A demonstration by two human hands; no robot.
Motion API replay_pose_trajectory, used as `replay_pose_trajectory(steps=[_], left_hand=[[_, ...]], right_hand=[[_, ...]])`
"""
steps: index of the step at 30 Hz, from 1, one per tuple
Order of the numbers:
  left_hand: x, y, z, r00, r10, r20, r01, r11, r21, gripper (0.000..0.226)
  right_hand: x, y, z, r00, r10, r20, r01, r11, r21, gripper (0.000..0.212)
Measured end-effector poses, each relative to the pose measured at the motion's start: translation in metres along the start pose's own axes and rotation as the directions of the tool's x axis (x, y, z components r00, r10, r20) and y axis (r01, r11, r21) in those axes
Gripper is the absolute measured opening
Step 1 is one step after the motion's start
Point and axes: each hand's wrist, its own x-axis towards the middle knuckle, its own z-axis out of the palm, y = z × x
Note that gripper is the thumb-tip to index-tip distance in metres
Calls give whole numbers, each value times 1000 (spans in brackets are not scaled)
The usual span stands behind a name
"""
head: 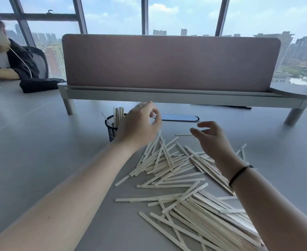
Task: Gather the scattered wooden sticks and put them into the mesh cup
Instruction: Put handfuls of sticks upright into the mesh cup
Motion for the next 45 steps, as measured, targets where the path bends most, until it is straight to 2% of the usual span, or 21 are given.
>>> replay_pose_trajectory(steps=[2, 4, 7, 9, 13, 17, 19, 21, 23, 28, 32, 36, 41, 45], left_hand=[[-7, 11, 21, 952, -111, 284, 74, 988, 136, 47], [-8, 12, 42, 821, -305, 483, 174, 939, 296, 82], [-1, 2, 65, 641, -525, 560, 333, 848, 413, 109], [2, -2, 74, 594, -591, 546, 390, 805, 447, 109], [5, 1, 83, 642, -600, 478, 397, 793, 463, 79], [7, 13, 78, 698, -509, 504, 286, 843, 455, 29], [5, 18, 73, 703, -494, 512, 251, 846, 471, 4], [2, 23, 66, 699, -499, 512, 252, 842, 477, 11], [-2, 24, 59, 692, -485, 534, 227, 849, 477, 8], [-9, 19, 51, 675, -441, 591, 200, 881, 429, 28], [-21, 24, 35, 683, -448, 577, 205, 876, 437, 53], [-36, 34, 20, 694, -460, 554, 172, 853, 493, 53], [-40, 35, 12, 671, -401, 623, 183, 904, 385, 52], [-43, 33, 16, 685, -368, 630, 172, 921, 350, 34]], right_hand=[[4, 4, -9, 999, 33, -36, -36, 995, -93, 37], [6, 8, -21, 995, 61, -75, -74, 982, -173, 41], [2, 18, -38, 989, 25, -148, -70, 949, -308, 42], [-1, 32, -47, 979, -48, -198, -30, 927, -374, 41], [-2, 54, -54, 977, -63, -203, -29, 906, -422, 41], [0, 55, -44, 986, -66, -153, -11, 889, -457, 44], [0, 57, -39, 992, -69, -110, 5, 868, -497, 45], [0, 59, -37, 995, -68, -74, 18, 846, -533, 45], [0, 59, -36, 996, -70, -58, 27, 835, -550, 45], [-2, 60, -35, 996, -77, -35, 45, 833, -552, 45], [-4, 60, -36, 997, -80, -19, 55, 823, -565, 46], [-4, 61, -36, 996, -85, -4, 66, 807, -587, 46], [-4, 61, -35, 996, -84, 13, 74, 786, -613, 47], [-4, 62, -33, 995, -90, 30, 89, 772, -629, 48]])
